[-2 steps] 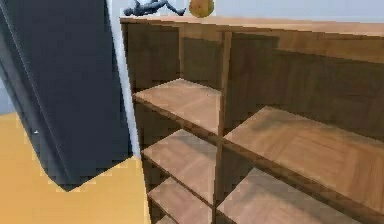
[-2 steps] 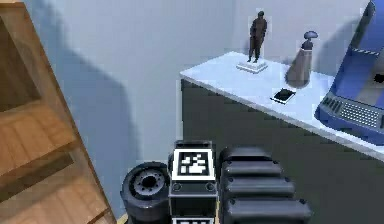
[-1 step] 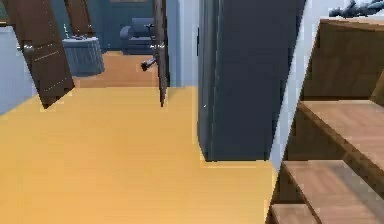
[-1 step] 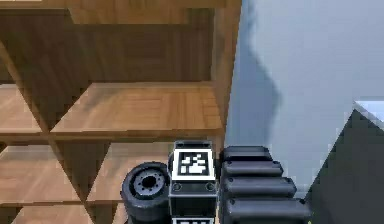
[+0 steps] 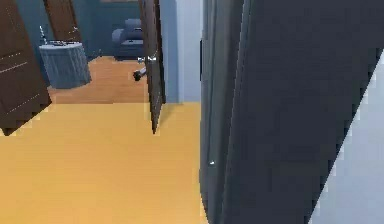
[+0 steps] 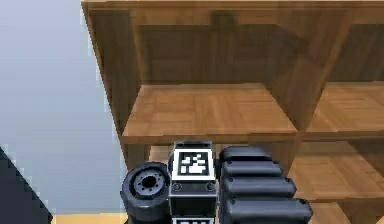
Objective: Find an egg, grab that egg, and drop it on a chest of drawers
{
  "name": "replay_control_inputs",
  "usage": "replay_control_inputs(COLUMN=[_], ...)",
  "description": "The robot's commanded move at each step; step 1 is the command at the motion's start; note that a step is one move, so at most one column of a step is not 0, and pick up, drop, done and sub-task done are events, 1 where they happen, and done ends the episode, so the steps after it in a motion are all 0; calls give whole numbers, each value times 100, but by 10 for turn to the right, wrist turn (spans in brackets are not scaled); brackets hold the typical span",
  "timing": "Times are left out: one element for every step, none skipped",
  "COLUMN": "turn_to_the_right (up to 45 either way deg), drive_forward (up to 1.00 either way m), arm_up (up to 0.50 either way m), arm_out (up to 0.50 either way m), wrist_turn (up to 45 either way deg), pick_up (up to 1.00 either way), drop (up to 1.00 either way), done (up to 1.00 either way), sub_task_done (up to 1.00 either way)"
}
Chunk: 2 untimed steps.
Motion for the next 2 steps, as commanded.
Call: replay_control_inputs(turn_to_the_right=[-270,0], drive_forward=[0,100], arm_up=[0,0], arm_out=[0,0], wrist_turn=[0,0], pick_up=[0,0], drop=[0,0], done=[0,0], sub_task_done=[0,0])
